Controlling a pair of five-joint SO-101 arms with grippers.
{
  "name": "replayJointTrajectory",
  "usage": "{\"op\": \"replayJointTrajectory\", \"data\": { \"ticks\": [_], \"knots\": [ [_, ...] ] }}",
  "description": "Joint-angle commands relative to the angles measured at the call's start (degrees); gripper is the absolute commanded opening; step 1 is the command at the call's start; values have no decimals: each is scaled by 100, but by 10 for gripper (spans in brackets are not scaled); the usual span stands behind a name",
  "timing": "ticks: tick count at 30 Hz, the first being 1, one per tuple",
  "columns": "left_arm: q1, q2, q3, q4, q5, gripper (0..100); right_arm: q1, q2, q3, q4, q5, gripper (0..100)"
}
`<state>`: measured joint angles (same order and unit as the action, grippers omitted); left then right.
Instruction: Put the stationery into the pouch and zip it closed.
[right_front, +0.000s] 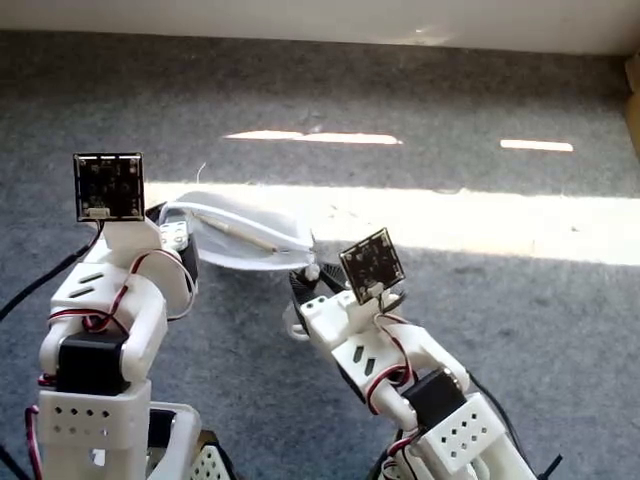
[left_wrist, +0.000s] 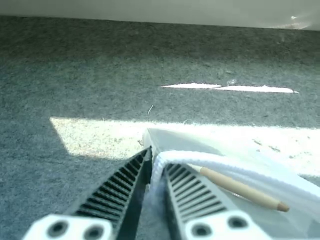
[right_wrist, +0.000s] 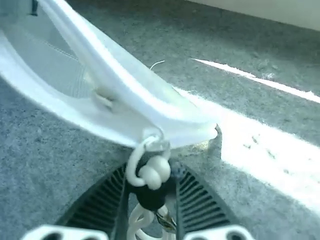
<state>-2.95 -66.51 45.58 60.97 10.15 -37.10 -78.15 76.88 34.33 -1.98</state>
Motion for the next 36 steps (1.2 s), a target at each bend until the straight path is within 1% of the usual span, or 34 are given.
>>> {"op": "replayJointTrajectory", "data": {
  "ticks": [1, 4, 6, 10, 12, 14, 17, 20, 24, 28, 33, 36],
  "knots": [
    [-84, -31, -101, -167, 35, 31, 101, -549, -514, 479, 378, 5],
    [-84, -31, -119, -167, 35, 32, 66, -936, -585, 804, 615, 5],
    [-84, -31, -127, -167, 35, 53, 4, -1024, -585, 927, 756, 5],
    [-84, -31, -127, -167, 35, 182, -259, -1033, -602, 1262, 1240, 5],
    [-57, -31, -119, -167, 35, 221, -523, -1033, -602, 1534, 1451, 5],
    [-48, -31, -119, -176, 35, 224, -778, -1068, -611, 1833, 1600, 5],
    [-31, -22, -119, -475, 70, 227, -989, -1077, -629, 2114, 1697, 5],
    [365, 13, -84, -712, 53, 228, -1042, -1059, -629, 2123, 1697, 5],
    [1191, -22, -84, -712, 53, 228, -1182, -1059, -611, 2141, 1697, 5],
    [1877, -22, -84, -712, 44, 229, -1332, -1051, -602, 2141, 1705, 5],
    [2501, -4, -84, -607, 44, 296, -1402, -1042, -576, 2141, 1705, 5],
    [2826, 13, -75, -510, 44, 313, -1429, -1042, -576, 2141, 1705, 5]
  ]
}}
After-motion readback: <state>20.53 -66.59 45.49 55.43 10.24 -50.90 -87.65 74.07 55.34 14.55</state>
